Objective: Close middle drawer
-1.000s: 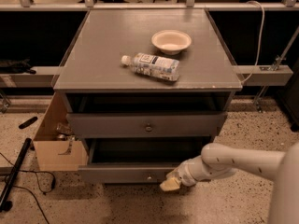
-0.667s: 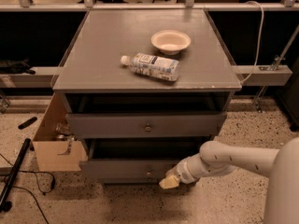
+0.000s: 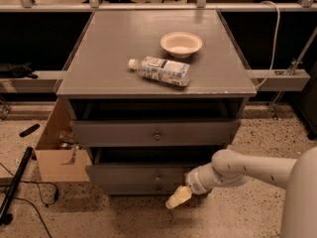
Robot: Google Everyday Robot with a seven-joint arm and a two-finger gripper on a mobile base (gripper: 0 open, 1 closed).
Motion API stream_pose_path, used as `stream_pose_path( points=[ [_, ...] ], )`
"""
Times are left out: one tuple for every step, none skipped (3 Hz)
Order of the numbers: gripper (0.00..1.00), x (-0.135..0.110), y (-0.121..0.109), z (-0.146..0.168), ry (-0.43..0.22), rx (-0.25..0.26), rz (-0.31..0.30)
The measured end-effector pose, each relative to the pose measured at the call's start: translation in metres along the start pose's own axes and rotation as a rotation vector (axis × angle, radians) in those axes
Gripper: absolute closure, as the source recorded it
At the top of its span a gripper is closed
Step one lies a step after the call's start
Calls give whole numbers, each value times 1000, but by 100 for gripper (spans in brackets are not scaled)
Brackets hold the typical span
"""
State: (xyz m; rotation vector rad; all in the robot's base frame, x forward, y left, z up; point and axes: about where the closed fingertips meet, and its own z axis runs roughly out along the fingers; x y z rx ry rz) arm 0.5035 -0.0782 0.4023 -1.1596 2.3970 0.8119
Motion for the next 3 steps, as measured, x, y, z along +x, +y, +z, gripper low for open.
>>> stream_pose_path(
  points=[
    [0, -3, -14, -6, -44, 2, 2],
    [0, -24, -49, 3, -95, 19, 4],
    [0, -24, -49, 3, -95, 19, 4]
  ],
)
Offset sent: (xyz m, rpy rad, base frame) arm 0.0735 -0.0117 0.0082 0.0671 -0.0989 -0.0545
